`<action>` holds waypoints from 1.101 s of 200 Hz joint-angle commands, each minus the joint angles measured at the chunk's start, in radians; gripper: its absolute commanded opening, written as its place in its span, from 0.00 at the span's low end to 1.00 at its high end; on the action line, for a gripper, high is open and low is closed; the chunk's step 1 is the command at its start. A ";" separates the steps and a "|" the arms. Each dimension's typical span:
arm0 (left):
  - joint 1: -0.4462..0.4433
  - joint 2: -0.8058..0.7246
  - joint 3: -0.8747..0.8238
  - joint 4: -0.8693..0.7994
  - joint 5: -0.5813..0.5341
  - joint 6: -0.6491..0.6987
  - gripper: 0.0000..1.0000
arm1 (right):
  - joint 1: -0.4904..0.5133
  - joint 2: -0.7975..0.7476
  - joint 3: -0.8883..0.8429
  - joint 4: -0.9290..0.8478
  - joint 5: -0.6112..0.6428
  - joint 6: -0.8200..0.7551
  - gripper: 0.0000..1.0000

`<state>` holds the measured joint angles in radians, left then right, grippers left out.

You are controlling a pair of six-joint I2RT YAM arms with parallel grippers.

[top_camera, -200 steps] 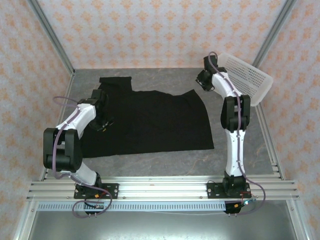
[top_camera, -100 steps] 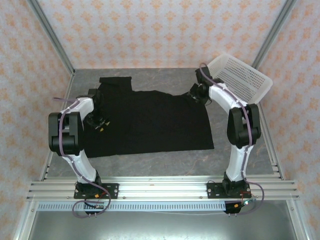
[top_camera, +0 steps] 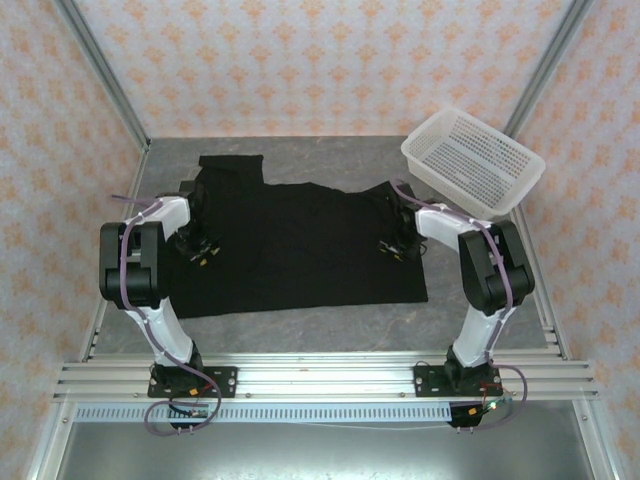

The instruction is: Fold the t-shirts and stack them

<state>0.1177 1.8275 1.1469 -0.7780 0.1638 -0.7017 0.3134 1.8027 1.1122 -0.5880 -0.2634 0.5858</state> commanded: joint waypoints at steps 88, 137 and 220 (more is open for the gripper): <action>-0.038 -0.107 -0.244 -0.084 -0.114 0.067 0.33 | 0.000 -0.192 -0.300 -0.248 -0.034 0.085 0.43; -0.061 -0.155 0.098 -0.120 -0.144 0.005 0.43 | -0.001 -0.292 -0.110 -0.091 0.073 0.025 0.53; 0.019 0.545 1.122 -0.188 -0.081 0.021 0.61 | -0.085 0.055 0.438 -0.122 0.059 -0.113 0.57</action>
<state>0.1074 2.2250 2.0659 -0.8810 0.0776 -0.7052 0.2424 1.7897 1.4506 -0.6533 -0.2241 0.5289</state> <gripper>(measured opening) 0.598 0.566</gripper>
